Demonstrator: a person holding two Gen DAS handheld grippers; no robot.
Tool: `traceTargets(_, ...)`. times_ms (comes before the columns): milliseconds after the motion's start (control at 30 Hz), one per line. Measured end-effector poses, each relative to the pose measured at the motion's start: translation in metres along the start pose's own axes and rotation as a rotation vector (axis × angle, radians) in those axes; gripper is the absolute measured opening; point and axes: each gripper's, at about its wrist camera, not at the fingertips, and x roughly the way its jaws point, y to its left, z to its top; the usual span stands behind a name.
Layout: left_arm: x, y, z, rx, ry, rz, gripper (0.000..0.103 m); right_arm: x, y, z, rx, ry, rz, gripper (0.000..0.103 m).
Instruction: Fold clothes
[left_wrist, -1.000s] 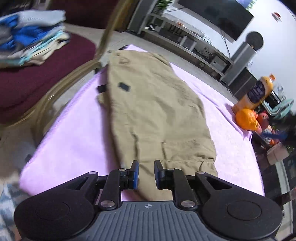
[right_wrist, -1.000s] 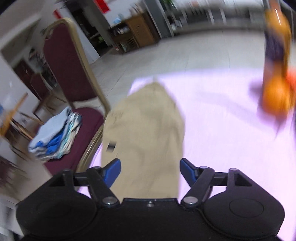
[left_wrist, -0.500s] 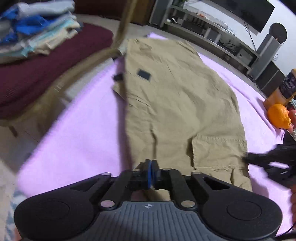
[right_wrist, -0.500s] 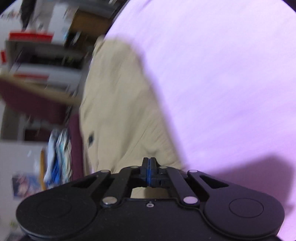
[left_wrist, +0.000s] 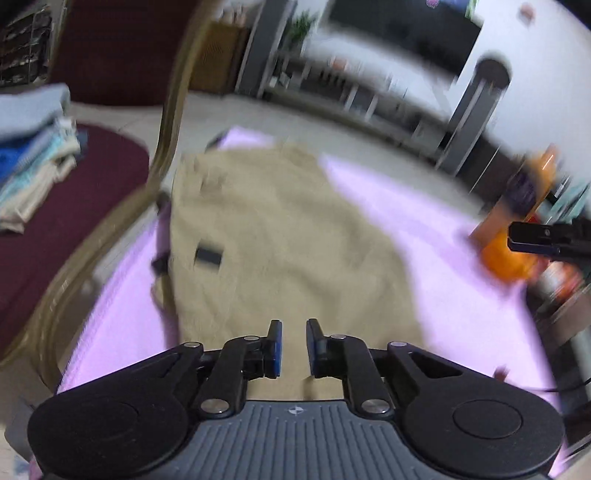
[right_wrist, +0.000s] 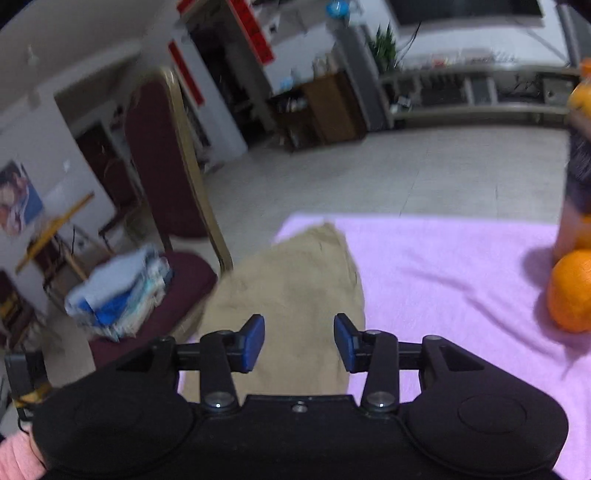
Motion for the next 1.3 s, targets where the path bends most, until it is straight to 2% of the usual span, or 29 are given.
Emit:
traceTargets(33,0.013,0.003,-0.004,0.014,0.019,0.031,0.004,0.024,-0.006,-0.009,0.009,0.056,-0.002,0.036)
traceTargets(100,0.028,0.013,-0.004,-0.001,0.019,0.036,0.003,0.065,-0.016,-0.024,0.091,0.182,0.138,0.025)
traceTargets(167,0.040,0.020,0.001,0.017,0.006,0.029,0.003,0.106,-0.022,-0.038,0.185,0.313,0.310,0.025)
traceTargets(200,0.048,0.022,0.004,0.029,0.017,0.029,0.003,0.126,-0.024,-0.043,0.235,0.382,0.405,0.029)
traceTargets(233,0.059,0.025,0.007,0.032,0.032,0.029,0.003,0.145,-0.026,-0.047,0.261,0.429,0.443,0.036)
traceTargets(267,0.067,0.028,0.010,0.029,0.039,0.033,0.004,0.164,-0.028,-0.051,0.279,0.469,0.461,0.036)
traceTargets(300,0.073,0.031,0.014,0.023,0.035,0.031,0.004,0.182,-0.030,-0.054,0.297,0.508,0.479,0.036)
traceTargets(333,0.077,0.035,0.018,0.011,0.031,0.033,0.005,0.196,-0.035,-0.054,0.326,0.514,0.490,0.028)
traceTargets(367,0.081,0.039,0.023,-0.001,0.027,0.035,0.005,0.207,-0.043,-0.052,0.358,0.508,0.499,0.024)
traceTargets(400,0.085,0.043,0.028,-0.014,0.023,0.038,0.008,0.213,-0.052,-0.044,0.390,0.462,0.490,0.024)
traceTargets(467,0.096,0.053,0.045,-0.052,0.007,0.063,0.012,0.219,-0.075,-0.025,0.457,0.331,0.443,0.023)
traceTargets(533,0.107,0.063,0.063,-0.089,-0.013,0.099,0.012,0.219,-0.101,-0.006,0.570,0.190,0.356,0.006)
traceTargets(567,0.112,0.068,0.072,-0.107,-0.024,0.119,0.011,0.219,-0.113,-0.001,0.628,0.127,0.310,0.001)
traceTargets(600,0.114,0.071,0.080,-0.118,-0.038,0.154,0.009,0.215,-0.119,0.004,0.639,0.076,0.257,0.005)
traceTargets(667,0.109,0.073,0.092,-0.107,-0.066,0.151,0.005,0.204,-0.127,0.014,0.628,-0.017,0.145,0.009)
traceTargets(700,0.106,0.073,0.098,-0.097,-0.080,0.145,0.005,0.200,-0.125,0.019,0.596,-0.026,0.154,0.013)
traceTargets(767,0.099,0.061,0.097,-0.009,-0.080,0.018,0.005,0.192,-0.113,0.028,0.494,-0.008,0.227,0.014)
traceTargets(833,0.097,0.046,0.093,0.088,-0.050,-0.134,0.007,0.197,-0.088,0.034,0.378,0.071,0.327,0.018)
traceTargets(867,0.102,0.035,0.090,0.142,-0.022,-0.183,0.009,0.204,-0.073,0.035,0.326,0.127,0.377,0.019)
traceTargets(900,0.111,0.025,0.088,0.192,0.001,-0.192,0.010,0.216,-0.057,0.034,0.279,0.188,0.423,0.020)
traceTargets(967,0.134,0.014,0.090,0.238,0.035,-0.130,0.009,0.244,-0.027,0.028,0.207,0.302,0.490,0.023)
traceTargets(1000,0.146,0.017,0.094,0.218,0.050,-0.082,0.006,0.260,-0.017,0.026,0.184,0.342,0.491,0.026)
traceTargets(1033,0.152,0.028,0.101,0.145,0.034,-0.069,0.011,0.271,-0.017,0.027,0.202,0.344,0.464,0.029)
traceTargets(1067,0.158,0.040,0.108,0.070,0.017,-0.055,0.011,0.281,-0.019,0.028,0.233,0.335,0.431,0.027)
traceTargets(1100,0.162,0.053,0.116,-0.025,-0.002,-0.017,0.011,0.283,-0.028,0.030,0.274,0.291,0.392,0.022)
traceTargets(1167,0.163,0.077,0.129,-0.168,-0.058,0.121,0.008,0.279,-0.050,0.035,0.364,0.179,0.309,0.016)
traceTargets(1200,0.163,0.084,0.132,-0.199,-0.071,0.174,0.008,0.274,-0.065,0.035,0.413,0.119,0.253,0.006)
traceTargets(1233,0.161,0.086,0.132,-0.198,-0.075,0.188,0.008,0.266,-0.079,0.032,0.466,0.067,0.205,0.000)
traceTargets(1300,0.155,0.081,0.131,-0.160,-0.088,0.240,0.009,0.245,-0.104,0.024,0.553,-0.029,0.107,0.000)
